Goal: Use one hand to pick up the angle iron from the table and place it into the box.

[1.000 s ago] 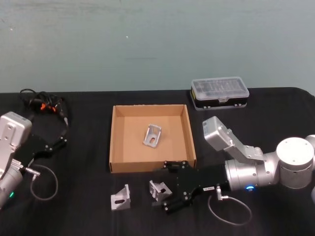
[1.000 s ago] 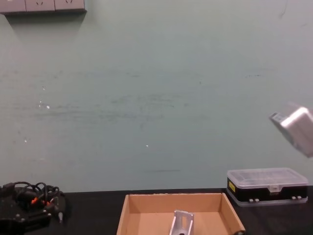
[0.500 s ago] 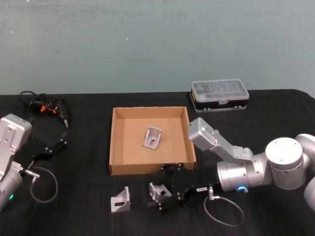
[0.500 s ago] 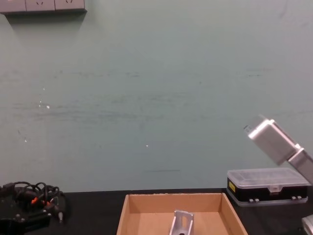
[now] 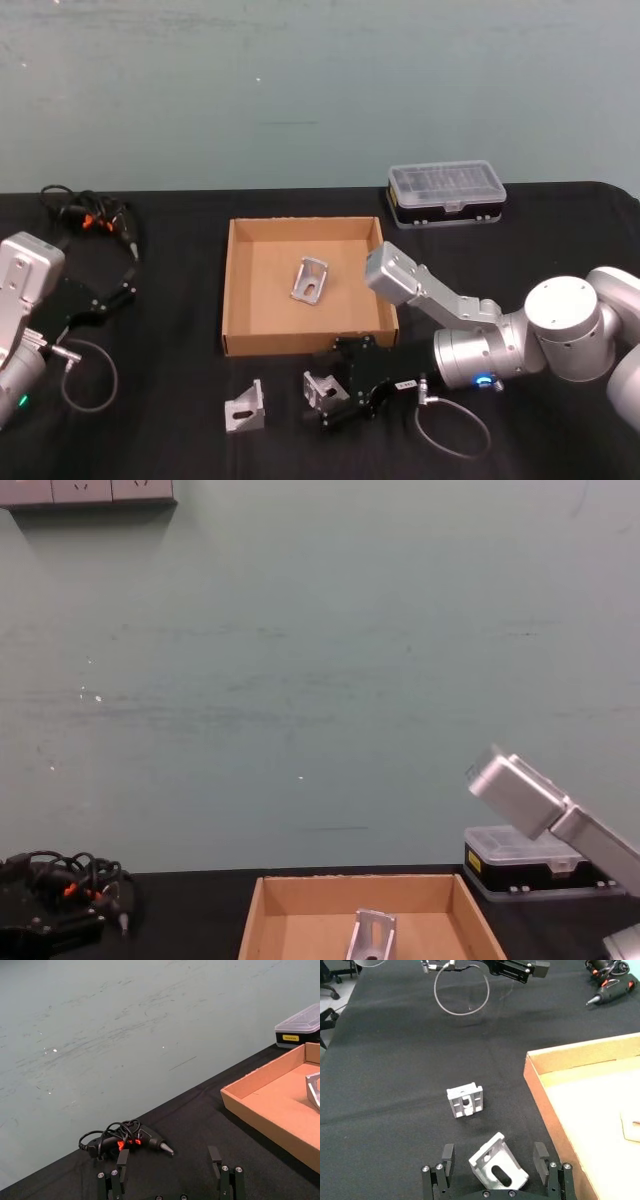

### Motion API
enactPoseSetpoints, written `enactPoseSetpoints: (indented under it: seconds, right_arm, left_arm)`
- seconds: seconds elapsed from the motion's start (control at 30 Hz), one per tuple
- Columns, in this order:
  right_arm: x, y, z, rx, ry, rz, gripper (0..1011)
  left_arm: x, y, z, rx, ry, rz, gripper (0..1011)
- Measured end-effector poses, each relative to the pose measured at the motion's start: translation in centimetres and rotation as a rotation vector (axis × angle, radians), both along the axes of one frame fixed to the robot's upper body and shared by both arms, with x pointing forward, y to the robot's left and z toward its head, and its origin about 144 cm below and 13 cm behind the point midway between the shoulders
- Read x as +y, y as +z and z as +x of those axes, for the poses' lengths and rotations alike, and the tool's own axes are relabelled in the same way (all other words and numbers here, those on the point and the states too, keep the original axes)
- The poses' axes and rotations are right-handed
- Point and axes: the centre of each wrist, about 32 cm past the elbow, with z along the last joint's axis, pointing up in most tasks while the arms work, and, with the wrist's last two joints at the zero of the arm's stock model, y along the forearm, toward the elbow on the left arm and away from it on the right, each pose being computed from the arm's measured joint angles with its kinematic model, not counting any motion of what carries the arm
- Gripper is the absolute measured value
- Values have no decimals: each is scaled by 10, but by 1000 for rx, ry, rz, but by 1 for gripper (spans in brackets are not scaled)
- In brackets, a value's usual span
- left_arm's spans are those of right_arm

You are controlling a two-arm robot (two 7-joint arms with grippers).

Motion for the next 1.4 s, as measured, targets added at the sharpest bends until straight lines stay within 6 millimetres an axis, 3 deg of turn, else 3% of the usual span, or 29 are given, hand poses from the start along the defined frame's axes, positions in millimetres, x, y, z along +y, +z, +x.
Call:
enactPoseSetpoints:
  seconds: [0.5, 0.73, 1.07, 1.4]
  right_arm:
    - [0, 0, 0, 1, 0, 0, 996]
    - [0, 0, 0, 0, 0, 2, 841]
    - [-1, 0, 0, -1, 1, 4, 518]
    - [-1, 0, 0, -2, 2, 6, 435]
  left_arm:
    - [0, 0, 0, 0, 0, 0, 1000]
    - [0, 0, 0, 0, 0, 0, 1000]
    - [0, 0, 0, 0, 0, 0, 1000]
    - [0, 0, 0, 0, 0, 0, 1000]
